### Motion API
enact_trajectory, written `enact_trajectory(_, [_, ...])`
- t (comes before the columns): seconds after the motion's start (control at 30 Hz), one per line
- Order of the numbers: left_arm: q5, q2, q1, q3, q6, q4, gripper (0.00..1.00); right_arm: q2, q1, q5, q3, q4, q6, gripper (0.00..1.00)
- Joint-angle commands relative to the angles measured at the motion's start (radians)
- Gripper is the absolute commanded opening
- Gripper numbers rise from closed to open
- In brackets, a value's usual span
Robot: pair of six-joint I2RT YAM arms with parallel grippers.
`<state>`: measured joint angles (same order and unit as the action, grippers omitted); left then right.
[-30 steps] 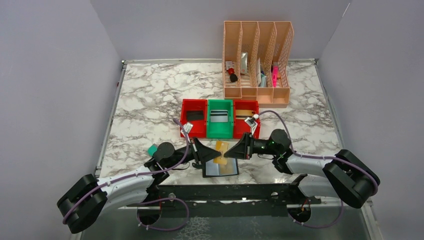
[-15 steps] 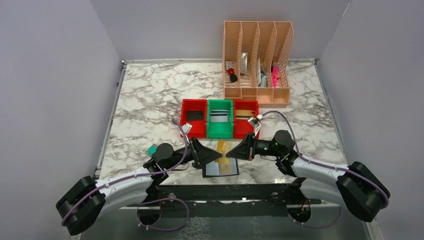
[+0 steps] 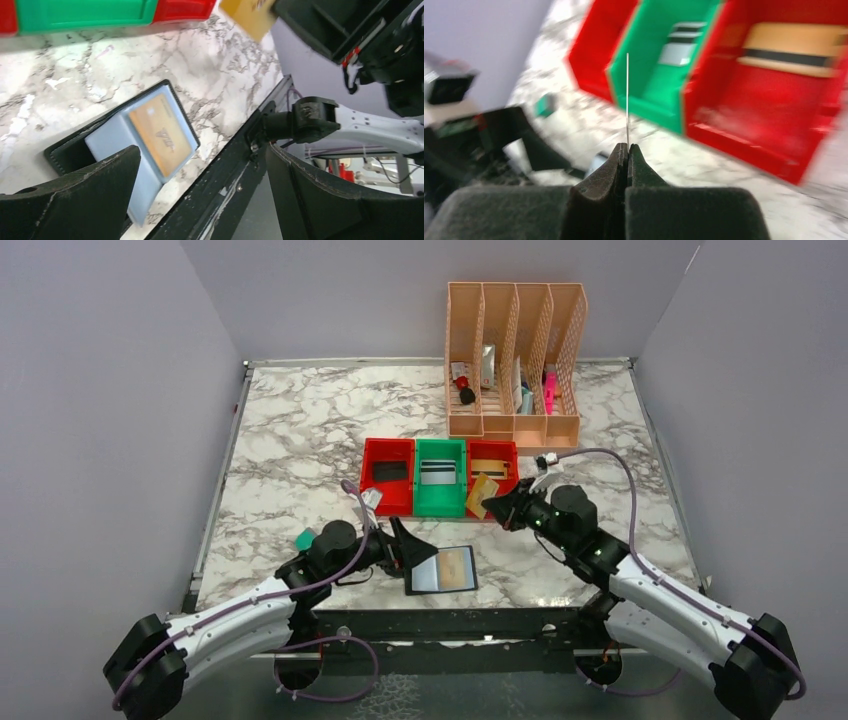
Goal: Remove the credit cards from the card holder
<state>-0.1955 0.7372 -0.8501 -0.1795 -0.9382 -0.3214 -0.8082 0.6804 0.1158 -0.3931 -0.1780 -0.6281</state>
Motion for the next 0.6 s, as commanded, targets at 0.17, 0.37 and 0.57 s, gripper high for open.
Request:
enact_trajectory(0.17, [0.052, -0.038, 0.004, -0.053, 0.068, 0.15, 0.99, -0.239, -0.002, -0.583, -0.222, 0.227, 0.346, 0.01])
enact_trajectory(0.37, [0.039, -0.034, 0.005, -0.069, 0.099, 0.196, 0.99, -0.444, -0.004, -0.544, -0.344, 0.181, 0.594, 0.01])
enact_trajectory(0.57, [0.033, -0.011, 0.005, -0.09, 0.138, 0.23, 0.99, -0.594, -0.004, -0.57, -0.382, 0.121, 0.792, 0.01])
